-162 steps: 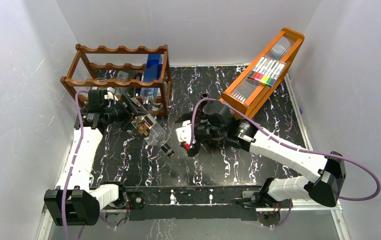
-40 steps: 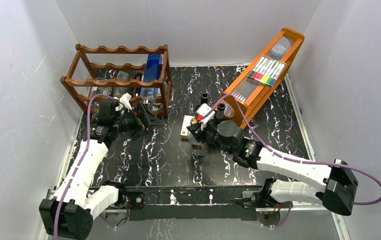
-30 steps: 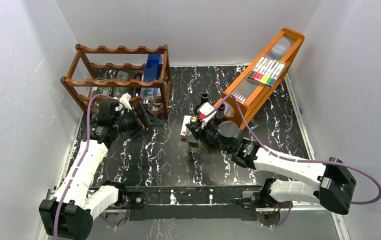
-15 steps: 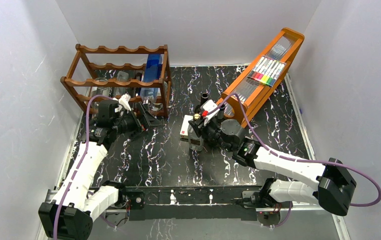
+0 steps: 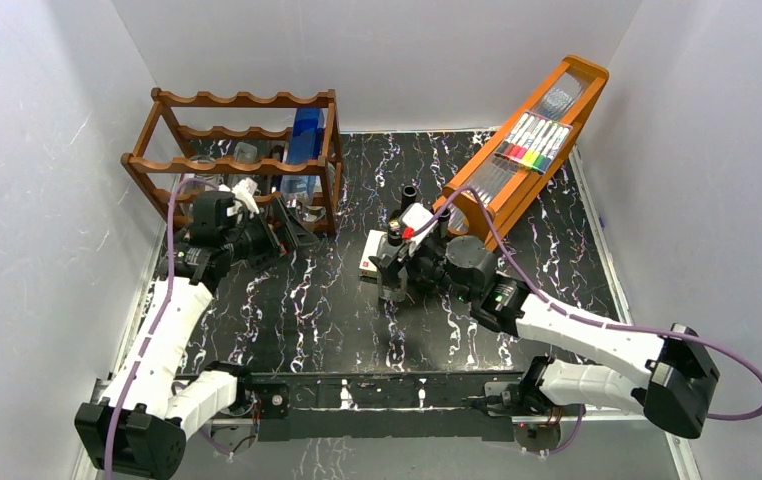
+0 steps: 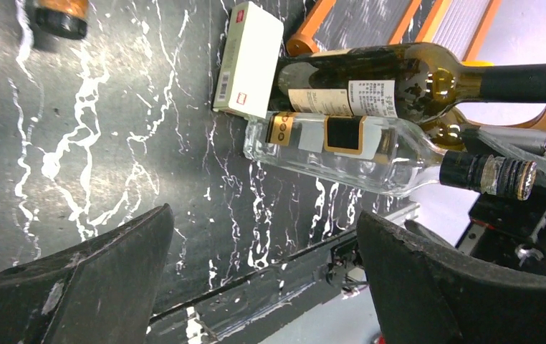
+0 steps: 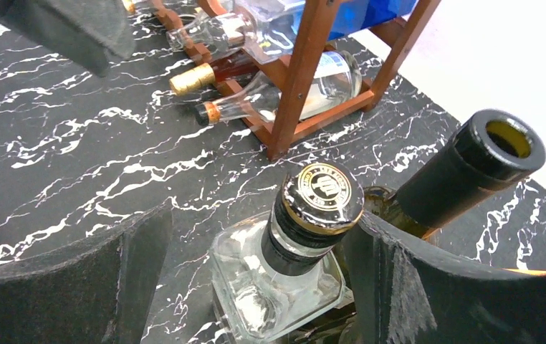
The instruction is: Take the wine bottle off the wine rack
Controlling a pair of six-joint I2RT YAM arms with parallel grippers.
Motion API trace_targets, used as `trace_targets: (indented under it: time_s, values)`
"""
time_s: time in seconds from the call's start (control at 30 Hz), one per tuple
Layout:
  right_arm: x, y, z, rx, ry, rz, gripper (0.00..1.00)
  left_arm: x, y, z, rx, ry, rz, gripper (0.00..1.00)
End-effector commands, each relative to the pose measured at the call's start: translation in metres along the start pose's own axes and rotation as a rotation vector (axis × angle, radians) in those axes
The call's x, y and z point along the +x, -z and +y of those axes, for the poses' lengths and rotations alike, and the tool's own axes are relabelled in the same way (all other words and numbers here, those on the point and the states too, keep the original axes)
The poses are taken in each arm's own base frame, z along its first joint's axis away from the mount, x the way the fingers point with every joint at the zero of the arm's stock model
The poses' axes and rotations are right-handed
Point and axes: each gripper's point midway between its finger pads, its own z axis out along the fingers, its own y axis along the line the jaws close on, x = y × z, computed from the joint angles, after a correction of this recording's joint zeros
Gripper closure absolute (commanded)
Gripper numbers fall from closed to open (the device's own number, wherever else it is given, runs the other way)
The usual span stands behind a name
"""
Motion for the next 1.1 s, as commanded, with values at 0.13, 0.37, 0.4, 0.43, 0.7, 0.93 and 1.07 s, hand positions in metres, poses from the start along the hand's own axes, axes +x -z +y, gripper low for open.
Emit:
trace_targets:
  time_s: [0.13,0.37,0.4,0.43,0.7,0.93,1.07]
  values:
    - [-0.073,0.019,0.002,-0.074,0.082,-0.148,0.02,-0.035,0.019,-0.002,-0.088,-0.157,-0.121,0.02]
    - [-0.097,0.033,-0.003,-0.08,0.145,-0.145,0.02,-0.069,0.03,0.005,-0.169,-0.264,-0.286,0.02]
    - [-0.099,0.034,-0.005,-0.078,0.15,-0.142,0.02,-0.076,0.035,0.006,-0.192,-0.285,-0.319,0.02]
    - [-0.102,0.036,-0.006,-0.073,0.153,-0.142,0.02,-0.082,0.038,0.008,-0.213,-0.304,-0.348,0.02]
    - [-0.117,0.057,-0.02,0.002,0.082,-0.205,0.02,-0.104,0.021,-0.001,-0.151,-0.425,-0.41,0.08]
    - [-0.127,0.07,-0.025,0.026,0.076,-0.245,0.02,-0.114,-0.018,-0.017,0.022,-0.49,-0.443,0.23]
    - [-0.126,0.069,-0.024,0.014,0.084,-0.2,0.02,-0.124,-0.039,-0.013,0.02,-0.466,-0.435,0.16]
